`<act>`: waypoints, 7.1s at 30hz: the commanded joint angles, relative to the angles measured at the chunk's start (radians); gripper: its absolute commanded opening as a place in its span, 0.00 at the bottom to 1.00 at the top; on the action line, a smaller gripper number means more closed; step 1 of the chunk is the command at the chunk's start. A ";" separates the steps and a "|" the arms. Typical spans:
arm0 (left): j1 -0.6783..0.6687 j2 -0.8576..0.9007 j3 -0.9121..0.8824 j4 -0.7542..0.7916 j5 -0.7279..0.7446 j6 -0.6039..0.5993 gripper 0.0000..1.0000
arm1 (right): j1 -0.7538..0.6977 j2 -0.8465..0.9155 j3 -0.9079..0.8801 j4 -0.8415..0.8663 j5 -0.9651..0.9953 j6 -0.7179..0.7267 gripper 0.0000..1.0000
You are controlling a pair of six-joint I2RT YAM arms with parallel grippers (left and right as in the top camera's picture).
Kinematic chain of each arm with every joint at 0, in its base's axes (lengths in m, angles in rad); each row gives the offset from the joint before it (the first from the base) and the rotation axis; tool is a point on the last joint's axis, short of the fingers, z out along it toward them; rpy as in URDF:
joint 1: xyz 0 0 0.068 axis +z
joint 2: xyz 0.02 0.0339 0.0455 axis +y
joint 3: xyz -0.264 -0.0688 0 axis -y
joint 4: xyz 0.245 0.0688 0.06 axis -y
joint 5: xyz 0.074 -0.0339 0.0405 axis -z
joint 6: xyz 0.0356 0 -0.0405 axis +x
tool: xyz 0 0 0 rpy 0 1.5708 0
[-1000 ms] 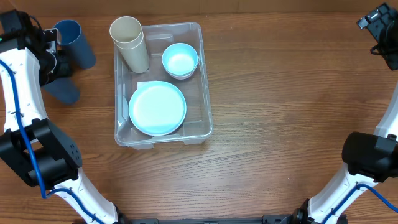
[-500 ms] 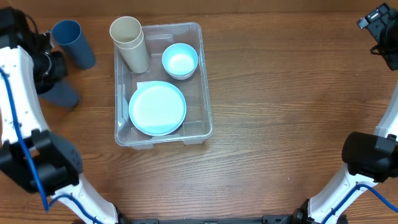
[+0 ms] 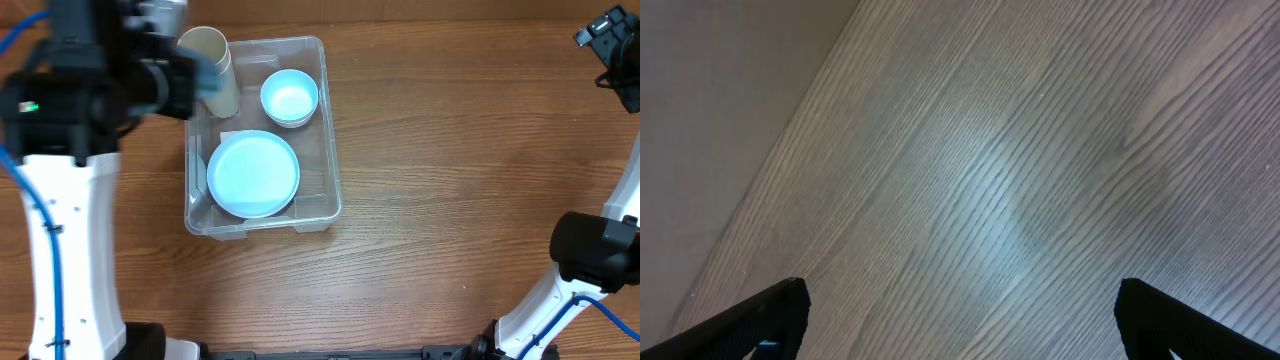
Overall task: Pack container
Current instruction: 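Grasp a blue cup with the left gripper and lift it, then lower the blue cup upright into the bin beside the beige cups, then release the blue cup and move the left gripper to the second blue cup, then grasp the second blue cup with the left gripper and lift it, then lower the second blue cup into the blue cup in the bin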
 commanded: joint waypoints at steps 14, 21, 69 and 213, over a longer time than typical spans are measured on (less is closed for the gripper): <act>-0.174 0.345 0.014 0.005 -0.213 0.000 0.04 | 0.002 -0.011 0.009 0.002 0.007 0.005 1.00; -0.121 0.412 0.014 0.012 -0.328 -0.023 0.04 | 0.002 -0.011 0.009 0.002 0.007 0.005 1.00; -0.061 0.416 0.037 0.034 -0.250 -0.045 0.96 | 0.002 -0.011 0.009 0.002 0.007 0.005 1.00; 0.092 0.148 0.479 -0.318 -0.311 -0.232 1.00 | 0.002 -0.011 0.009 0.002 0.007 0.005 1.00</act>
